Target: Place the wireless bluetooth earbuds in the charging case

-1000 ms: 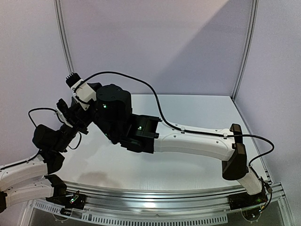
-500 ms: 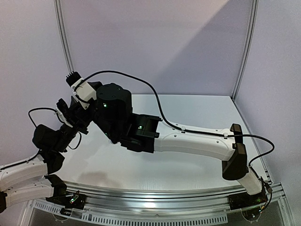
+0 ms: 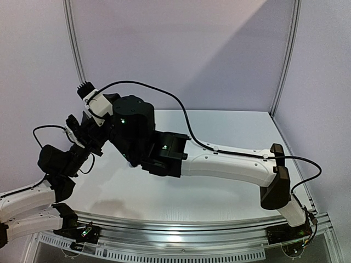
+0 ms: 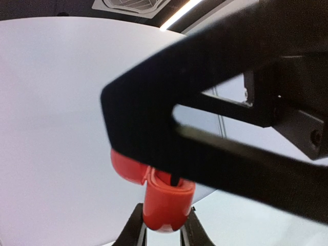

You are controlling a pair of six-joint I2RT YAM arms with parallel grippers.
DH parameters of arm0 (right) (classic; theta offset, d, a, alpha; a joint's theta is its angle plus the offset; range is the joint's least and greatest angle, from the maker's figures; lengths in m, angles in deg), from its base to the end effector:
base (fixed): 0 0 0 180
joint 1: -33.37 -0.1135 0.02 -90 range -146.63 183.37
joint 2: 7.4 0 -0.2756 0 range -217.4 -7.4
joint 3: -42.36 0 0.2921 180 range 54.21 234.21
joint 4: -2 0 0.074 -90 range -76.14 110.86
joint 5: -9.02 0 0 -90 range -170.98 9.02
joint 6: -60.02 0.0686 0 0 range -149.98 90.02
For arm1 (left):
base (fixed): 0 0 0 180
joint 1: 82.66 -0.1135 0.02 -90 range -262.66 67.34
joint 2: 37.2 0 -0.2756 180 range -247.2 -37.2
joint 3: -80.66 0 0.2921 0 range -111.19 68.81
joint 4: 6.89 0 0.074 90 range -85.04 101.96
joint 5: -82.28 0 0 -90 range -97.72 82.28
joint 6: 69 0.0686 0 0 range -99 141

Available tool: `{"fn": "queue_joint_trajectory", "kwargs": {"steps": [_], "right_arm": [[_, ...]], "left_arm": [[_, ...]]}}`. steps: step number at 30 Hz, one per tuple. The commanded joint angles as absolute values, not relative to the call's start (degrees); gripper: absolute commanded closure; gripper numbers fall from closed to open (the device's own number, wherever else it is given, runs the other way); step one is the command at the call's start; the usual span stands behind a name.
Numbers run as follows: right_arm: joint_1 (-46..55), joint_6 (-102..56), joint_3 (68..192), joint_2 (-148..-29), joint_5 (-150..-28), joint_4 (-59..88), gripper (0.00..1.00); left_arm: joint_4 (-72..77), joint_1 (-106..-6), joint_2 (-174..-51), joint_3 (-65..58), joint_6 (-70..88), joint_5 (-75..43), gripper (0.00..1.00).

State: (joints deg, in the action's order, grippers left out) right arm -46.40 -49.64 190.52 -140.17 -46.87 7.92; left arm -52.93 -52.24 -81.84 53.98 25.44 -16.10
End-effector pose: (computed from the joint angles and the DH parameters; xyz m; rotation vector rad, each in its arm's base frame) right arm 0.1476 0.6011 0.4149 -0.7203 1.2574 0.4439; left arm 0.1906 -0.1235 0.2839 0.4537 1.0006 -0.4865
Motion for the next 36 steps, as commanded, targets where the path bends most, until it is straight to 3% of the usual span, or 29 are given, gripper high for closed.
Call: {"fn": "queue_joint_trajectory", "kwargs": {"steps": [1,17,19,24,28,33,36], "right_arm": [[-46.85,-49.55,188.70,-135.51,-45.15,8.92,0.28],[-47.50,-48.17,188.31,-130.29,-47.11,8.12,0.28],[-47.36,-47.35,187.81,-129.16,-45.61,9.13,0.31],[-45.32,-41.13,187.44,-127.03,-50.97,22.02,0.50],[-42.89,-33.11,185.59,-124.81,-54.20,26.96,0.51],[-40.04,-26.36,184.37,-123.06,-60.31,29.62,0.43],[-38.01,-20.45,184.30,-122.35,-65.33,32.56,0.43]], "left_arm": [[-52.11,-53.10,-81.41,53.30,25.72,-15.87,1.00],[-52.18,-53.57,-81.60,53.16,26.18,-15.96,1.00],[-52.18,-53.65,-81.59,53.21,26.14,-15.98,1.00],[-52.13,-53.65,-81.42,53.25,25.98,-16.30,1.00],[-52.00,-53.67,-81.16,53.35,26.09,-17.43,1.00],[-50.12,-53.92,-80.00,53.72,27.90,-29.05,1.00],[-44.83,-53.92,-78.49,54.04,38.02,-38.35,1.00]]}}
